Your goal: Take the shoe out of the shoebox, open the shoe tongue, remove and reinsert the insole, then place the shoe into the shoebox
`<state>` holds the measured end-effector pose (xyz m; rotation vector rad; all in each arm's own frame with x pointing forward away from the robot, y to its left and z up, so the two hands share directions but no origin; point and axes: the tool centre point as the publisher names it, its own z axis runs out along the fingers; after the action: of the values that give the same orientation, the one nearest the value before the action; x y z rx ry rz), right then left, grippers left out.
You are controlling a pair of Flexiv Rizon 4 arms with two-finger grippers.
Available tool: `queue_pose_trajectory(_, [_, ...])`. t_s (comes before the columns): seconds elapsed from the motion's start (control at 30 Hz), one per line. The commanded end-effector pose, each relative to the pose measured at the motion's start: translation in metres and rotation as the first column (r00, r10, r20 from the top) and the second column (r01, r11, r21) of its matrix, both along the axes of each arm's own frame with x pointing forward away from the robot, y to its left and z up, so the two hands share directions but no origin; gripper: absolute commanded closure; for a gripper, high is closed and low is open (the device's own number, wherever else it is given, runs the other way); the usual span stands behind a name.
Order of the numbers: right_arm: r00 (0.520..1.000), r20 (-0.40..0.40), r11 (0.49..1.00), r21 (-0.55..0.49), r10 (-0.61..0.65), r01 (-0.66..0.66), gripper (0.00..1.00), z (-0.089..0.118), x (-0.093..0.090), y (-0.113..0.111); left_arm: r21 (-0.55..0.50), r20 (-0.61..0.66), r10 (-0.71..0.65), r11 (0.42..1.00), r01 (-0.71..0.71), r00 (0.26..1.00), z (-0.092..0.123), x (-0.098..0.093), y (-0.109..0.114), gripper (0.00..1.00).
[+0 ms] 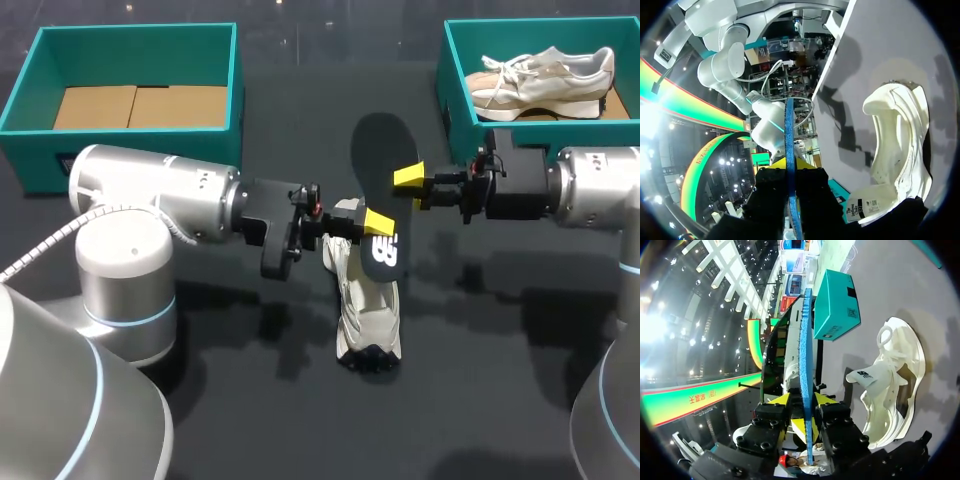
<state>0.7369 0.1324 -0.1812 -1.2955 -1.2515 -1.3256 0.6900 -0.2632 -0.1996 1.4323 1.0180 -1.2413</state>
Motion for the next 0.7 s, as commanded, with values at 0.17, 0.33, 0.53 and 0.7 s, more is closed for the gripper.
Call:
queue_pose_trajectory(0.17, [1.0,-0.009,1.0,-0.006,0.004,-0.004,0.8,-0.0023,0.0052,0.0,0.008,0.0,0.01,1.0,-0.01,1.0,-0.0013,0.0001,-0.0012,1.0])
queue_pose_trajectory(0.33, [1.0,-0.009,1.0,-0.008,0.005,-0.005,0.83,-0.0051,0.0082,0.0019,0.01,-0.001,0.016,1.0,-0.016,1.0,-0.002,0.0011,-0.0008,1.0])
queue_pose_trajectory(0.53, [1.0,-0.012,1.0,-0.008,0.014,-0.014,0.77,-0.0077,0.0062,0.0046,0.005,-0.003,0.022,1.0,-0.022,1.0,-0.0018,0.0016,-0.0012,1.0])
queue_pose_trajectory(0.7, [1.0,-0.014,1.0,-0.006,0.016,-0.016,0.81,-0.0086,0.005,0.0057,0.002,-0.006,0.027,1.0,-0.027,1.0,-0.0017,0.0019,-0.0013,1.0])
